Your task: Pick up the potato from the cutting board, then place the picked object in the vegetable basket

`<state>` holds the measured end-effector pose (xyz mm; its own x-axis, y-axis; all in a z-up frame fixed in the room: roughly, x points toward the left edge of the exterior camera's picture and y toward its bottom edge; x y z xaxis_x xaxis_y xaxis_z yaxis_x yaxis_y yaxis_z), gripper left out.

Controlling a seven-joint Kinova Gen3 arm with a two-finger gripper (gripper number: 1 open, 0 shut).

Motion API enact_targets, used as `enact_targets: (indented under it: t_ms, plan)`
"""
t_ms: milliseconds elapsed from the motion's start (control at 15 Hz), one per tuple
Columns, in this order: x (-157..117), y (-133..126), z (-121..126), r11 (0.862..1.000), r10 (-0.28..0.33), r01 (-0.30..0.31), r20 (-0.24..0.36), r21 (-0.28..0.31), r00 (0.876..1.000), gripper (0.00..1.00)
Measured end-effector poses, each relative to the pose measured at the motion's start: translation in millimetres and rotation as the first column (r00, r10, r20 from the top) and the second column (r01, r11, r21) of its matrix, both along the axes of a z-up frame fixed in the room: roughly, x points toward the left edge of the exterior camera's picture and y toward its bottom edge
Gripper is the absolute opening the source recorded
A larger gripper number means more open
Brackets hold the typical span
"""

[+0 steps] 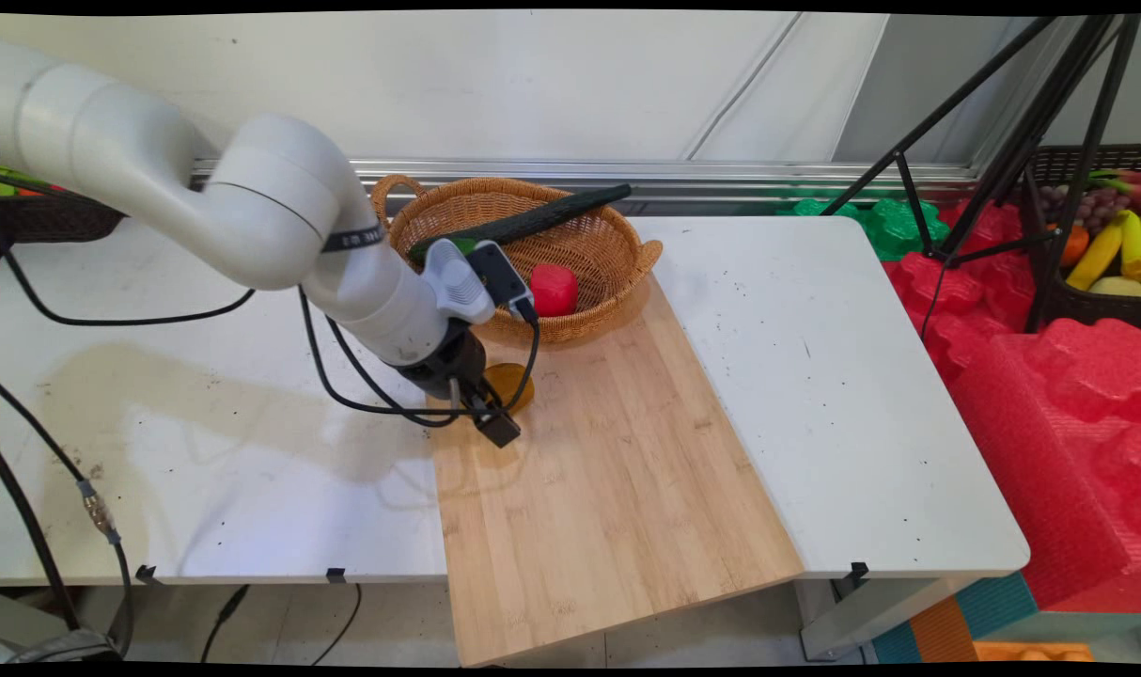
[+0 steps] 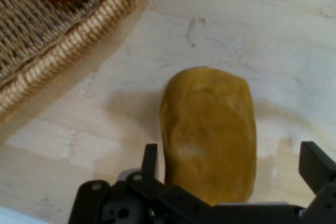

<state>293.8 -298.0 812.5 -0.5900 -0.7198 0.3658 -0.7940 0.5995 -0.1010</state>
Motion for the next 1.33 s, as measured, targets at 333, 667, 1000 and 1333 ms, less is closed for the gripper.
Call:
enact_targets:
  t_ms: [333, 667, 1000, 1333]
  plan:
    - [-4, -10, -11, 1.0, 0.011, -0.011, -0.004, -0.001, 1.0, 0.0]
    - [-2, -7, 14, 0.997, -0.047, 0.046, -0.012, -0.058, 0.999, 0.0]
    - [9, 0, 64, 0.982, -0.102, 0.097, -0.023, -0.161, 0.995, 0.0]
    - [20, -14, 120, 0.951, -0.098, 0.085, -0.027, -0.299, 0.995, 0.0]
